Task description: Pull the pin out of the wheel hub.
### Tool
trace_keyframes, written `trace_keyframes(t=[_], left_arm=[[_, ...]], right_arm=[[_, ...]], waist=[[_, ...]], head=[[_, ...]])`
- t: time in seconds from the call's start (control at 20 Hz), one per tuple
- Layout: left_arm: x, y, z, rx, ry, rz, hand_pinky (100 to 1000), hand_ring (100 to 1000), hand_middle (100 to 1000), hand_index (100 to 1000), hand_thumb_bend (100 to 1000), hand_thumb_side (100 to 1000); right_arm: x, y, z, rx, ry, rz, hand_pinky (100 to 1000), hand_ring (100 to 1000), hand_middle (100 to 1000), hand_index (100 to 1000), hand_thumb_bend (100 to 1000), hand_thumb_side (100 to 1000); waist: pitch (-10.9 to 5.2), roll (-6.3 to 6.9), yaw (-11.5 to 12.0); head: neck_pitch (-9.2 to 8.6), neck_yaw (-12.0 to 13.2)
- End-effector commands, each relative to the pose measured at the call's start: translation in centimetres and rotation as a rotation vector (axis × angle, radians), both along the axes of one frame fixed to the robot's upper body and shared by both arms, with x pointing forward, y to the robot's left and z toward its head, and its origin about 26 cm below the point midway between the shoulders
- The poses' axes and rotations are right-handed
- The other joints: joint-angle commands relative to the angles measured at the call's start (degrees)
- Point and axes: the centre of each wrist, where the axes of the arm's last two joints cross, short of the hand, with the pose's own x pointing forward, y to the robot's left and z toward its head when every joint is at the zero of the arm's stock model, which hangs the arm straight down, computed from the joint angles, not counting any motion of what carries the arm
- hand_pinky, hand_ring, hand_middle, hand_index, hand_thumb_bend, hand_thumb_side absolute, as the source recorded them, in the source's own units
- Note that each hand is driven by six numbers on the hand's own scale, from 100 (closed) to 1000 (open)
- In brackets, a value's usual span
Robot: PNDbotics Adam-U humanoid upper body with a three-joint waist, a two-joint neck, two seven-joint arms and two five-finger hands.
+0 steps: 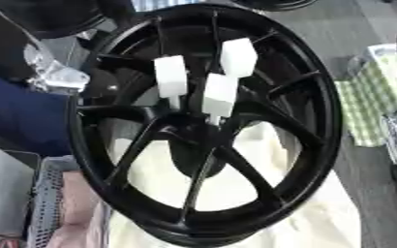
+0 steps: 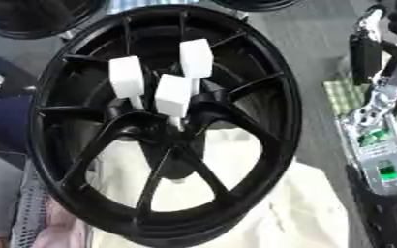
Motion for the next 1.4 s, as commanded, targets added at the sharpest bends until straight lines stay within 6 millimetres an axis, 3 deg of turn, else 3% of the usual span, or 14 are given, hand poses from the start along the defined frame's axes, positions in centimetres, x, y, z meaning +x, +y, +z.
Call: trace_keyframes(t=[0.05, 0.25, 0.5, 0.7, 0.8, 1.4], left_arm=[[-0.4, 0.3, 0.6, 0.026, -0.068, 0.061, 849, 826, 718, 854, 522, 497], [0.2, 0.2, 0.0, 0.051, -0.078, 0.097, 853, 830, 724, 852, 549, 511], [0.7, -0.1, -0.6, 0.063, -0.065, 0.115, 860, 844, 760, 854, 522, 517], [0.7, -0.4, -0.6, 0.055, -0.055, 0.121, 860, 844, 760, 854, 522, 517], [0.7, -0.5, -0.2, 0.039, -0.06, 0.135, 863, 841, 756, 865, 500, 564], [0.7, -2.5, -1.0, -0.01, 0.0, 0.19, 857, 839, 770, 877, 465, 544]], right_arm=[[-0.3, -0.1, 0.8, 0.022, -0.004, -0.093, 704, 806, 697, 784, 100, 580], [-0.3, 0.0, 0.9, 0.023, -0.008, -0.09, 704, 806, 697, 784, 100, 581], [-0.3, 0.0, 0.8, 0.024, -0.009, -0.087, 704, 806, 697, 784, 100, 581], [-0.3, 0.1, 0.8, 0.025, -0.009, -0.086, 704, 806, 697, 784, 100, 581], [-0.3, 0.1, 0.8, 0.027, -0.008, -0.083, 704, 806, 697, 784, 100, 583], [-0.2, 0.4, 0.9, 0.038, -0.023, -0.065, 705, 806, 697, 784, 100, 587]], waist=[[-1.38, 0.03, 0.0], [-1.34, 0.14, 0.0], [-1.35, 0.14, 0.0], [-1.37, 0.12, 0.0], [-1.36, 0.13, -0.1], [-0.46, 0.4, -0.8]], head=[[-0.11, 0.0], [0.31, 0.3], [1.03, 1.5], [1.05, 1.8], [0.99, 1.8], [0.49, 2.2]])
